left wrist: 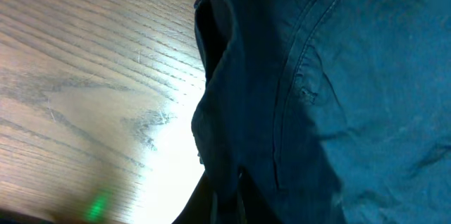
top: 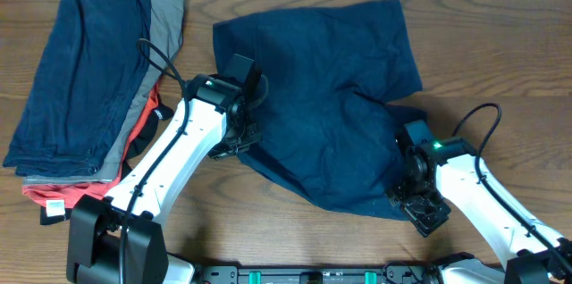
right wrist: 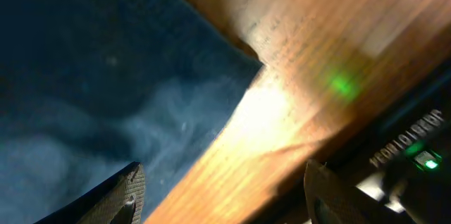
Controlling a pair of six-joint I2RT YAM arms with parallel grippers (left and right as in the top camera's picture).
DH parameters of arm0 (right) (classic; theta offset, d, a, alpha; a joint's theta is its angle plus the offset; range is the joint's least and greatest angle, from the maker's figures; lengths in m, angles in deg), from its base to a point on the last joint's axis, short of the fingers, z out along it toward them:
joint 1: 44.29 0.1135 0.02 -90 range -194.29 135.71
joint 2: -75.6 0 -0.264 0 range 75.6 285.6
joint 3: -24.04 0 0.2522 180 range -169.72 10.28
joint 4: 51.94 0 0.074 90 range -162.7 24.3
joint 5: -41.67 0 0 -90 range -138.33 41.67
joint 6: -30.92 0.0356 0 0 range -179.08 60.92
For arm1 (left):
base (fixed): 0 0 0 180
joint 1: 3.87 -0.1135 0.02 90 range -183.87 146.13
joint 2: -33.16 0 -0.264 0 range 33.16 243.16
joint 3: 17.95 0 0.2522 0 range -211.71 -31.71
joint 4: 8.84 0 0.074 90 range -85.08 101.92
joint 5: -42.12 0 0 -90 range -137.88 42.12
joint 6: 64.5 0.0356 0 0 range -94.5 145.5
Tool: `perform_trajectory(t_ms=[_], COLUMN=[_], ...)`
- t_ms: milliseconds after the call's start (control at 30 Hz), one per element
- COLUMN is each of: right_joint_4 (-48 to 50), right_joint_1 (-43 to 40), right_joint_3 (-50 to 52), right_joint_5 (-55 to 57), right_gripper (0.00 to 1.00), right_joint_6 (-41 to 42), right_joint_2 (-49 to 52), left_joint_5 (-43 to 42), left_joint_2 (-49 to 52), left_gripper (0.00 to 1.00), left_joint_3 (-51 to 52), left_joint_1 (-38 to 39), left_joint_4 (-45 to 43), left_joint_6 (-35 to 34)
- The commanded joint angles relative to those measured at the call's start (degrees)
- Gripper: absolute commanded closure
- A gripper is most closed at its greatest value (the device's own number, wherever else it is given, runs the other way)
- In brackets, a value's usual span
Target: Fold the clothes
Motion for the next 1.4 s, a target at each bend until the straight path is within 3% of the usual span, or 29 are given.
perform_trajectory(t_ms=[0, 200, 633, 900, 1000, 1067, 1200, 1367], right_joint_4=[1.7, 8.9, 10.9, 16.3, 16.3, 16.5, 16.0, 10.4], right_joint_1=[0.5, 0.5, 0.5, 0.5, 0.5, 0.4, 0.3, -3.2], right_joint_3=[1.3, 3.6, 8.5, 11.3, 11.3, 11.1, 9.0, 1.5], right_joint_5=[2.4, 3.7, 3.7, 5.4, 6.3, 6.0, 3.5, 5.0], right_gripper=[0.30, 0.32, 0.38, 0.65, 0.91, 0.99, 0.99, 0.99], right_joint_6=[3.0, 3.1, 3.1, 0.5, -2.2, -4.1, -8.7, -15.7], right_joint_2=[0.1, 0.1, 0.1, 0.1, 0.1, 0.1, -0.5, -4.1], left_joint_5=[1.6, 1.6, 2.1, 3.3, 3.5, 3.5, 4.1, 4.8], left_joint_2=[-0.8, -0.8, -0.8, -0.8, -0.8, -0.8, -0.8, -2.1], left_gripper=[0.94, 0.94, 0.94, 0.94, 0.94, 0.94, 0.94, 0.94], left_joint_3=[0.3, 0.3, 0.3, 0.3, 0.3, 0.3, 0.2, -0.8], left_joint_1=[-0.3, -0.3, -0.3, -0.3, -0.3, -0.3, -0.5, -1.3], left_joint_4=[-0.1, -0.2, -0.2, -0.2, -0.2, -0.2, -0.1, 2.1], left_joint_6=[-0.5, -0.5, 0.1, 0.2, 0.1, 0.9, 6.3, 6.6])
